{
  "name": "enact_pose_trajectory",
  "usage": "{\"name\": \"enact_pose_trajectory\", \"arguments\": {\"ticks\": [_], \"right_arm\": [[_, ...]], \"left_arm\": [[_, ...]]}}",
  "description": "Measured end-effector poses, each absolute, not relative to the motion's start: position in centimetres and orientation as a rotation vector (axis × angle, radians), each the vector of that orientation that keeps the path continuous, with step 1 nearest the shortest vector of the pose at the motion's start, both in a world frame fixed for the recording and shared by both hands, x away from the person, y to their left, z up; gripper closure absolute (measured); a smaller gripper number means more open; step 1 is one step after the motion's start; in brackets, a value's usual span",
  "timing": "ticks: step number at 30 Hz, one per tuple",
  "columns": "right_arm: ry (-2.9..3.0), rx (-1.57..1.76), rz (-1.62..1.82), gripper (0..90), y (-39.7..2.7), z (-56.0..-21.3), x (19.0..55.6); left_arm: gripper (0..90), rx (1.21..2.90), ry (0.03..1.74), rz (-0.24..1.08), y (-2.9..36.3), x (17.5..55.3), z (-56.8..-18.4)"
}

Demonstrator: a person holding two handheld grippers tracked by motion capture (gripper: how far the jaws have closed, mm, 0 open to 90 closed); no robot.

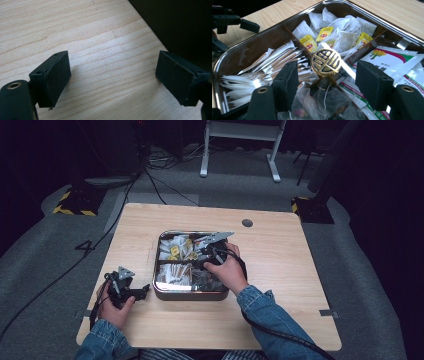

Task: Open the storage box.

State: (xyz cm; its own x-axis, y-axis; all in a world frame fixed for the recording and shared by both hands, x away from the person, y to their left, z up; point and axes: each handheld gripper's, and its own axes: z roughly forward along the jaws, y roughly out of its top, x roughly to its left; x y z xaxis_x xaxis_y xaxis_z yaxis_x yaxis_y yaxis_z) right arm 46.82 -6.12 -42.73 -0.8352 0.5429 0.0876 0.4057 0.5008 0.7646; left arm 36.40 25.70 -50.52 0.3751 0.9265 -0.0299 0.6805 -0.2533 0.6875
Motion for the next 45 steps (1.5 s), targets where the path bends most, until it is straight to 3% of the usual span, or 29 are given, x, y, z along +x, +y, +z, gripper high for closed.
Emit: {"name": "enact_pose_trajectory", "arguments": {"ticks": [5,6,20,21,45], "right_arm": [[2.589,0.827,1.224,40.5,-5.2,-43.3,47.3],[2.591,0.811,1.223,44.9,-4.8,-43.4,47.5],[2.601,0.814,1.204,53.1,-4.5,-44.0,48.1],[2.608,0.795,1.210,57.7,-4.4,-44.0,48.0],[2.547,0.759,1.241,58.7,-4.5,-42.2,47.4]], "left_arm": [[13.0,2.021,1.379,0.515,25.7,36.4,-50.5],[13.0,2.021,1.379,0.515,25.7,36.4,-50.5],[13.0,2.029,1.371,0.512,25.7,36.5,-50.5],[12.9,2.029,1.370,0.513,25.7,36.5,-50.5],[12.9,2.030,1.370,0.511,25.7,36.5,-50.5]]}}
